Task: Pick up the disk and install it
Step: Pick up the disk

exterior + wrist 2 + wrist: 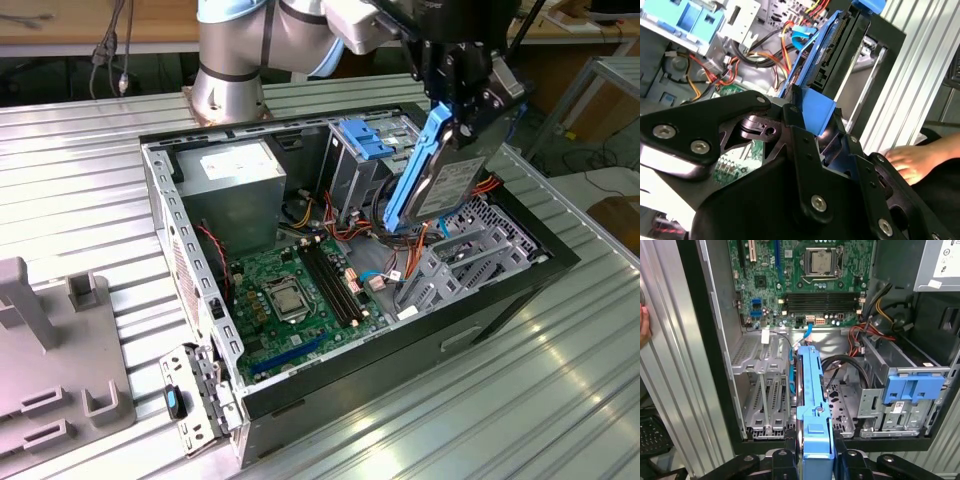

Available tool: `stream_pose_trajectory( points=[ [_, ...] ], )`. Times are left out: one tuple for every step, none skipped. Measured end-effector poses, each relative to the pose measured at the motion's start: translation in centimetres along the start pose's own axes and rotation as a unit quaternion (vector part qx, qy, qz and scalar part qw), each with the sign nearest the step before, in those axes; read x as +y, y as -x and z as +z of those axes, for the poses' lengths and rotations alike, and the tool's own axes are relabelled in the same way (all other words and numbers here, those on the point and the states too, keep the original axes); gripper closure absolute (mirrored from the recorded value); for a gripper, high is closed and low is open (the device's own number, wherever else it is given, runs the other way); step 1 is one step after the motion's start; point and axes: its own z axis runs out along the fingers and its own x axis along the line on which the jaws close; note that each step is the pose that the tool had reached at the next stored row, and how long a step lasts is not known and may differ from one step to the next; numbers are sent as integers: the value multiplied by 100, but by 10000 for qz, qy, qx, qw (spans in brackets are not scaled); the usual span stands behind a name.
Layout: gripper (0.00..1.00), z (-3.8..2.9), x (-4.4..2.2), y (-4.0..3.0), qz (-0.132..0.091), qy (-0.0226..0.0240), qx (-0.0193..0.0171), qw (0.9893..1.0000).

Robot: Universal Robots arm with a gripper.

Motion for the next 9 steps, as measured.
stream_pose_trajectory(
  points=[
    [63,-1,-18,0,0,1,1,10000],
    [63,-22,-47,0,1,0,1,10000],
    [63,-46,-69,0,0,0,2,10000],
    [63,-44,-73,-5,-1,0,3,10000],
    [63,-44,-76,-21,-3,0,7,10000],
    [63,-44,-77,-37,-5,0,11,10000],
    [63,-40,-84,-95,-14,0,25,10000],
    [63,-36,-92,-133,-19,0,34,10000],
    [63,-28,-105,-157,-21,0,38,10000]
  ],
)
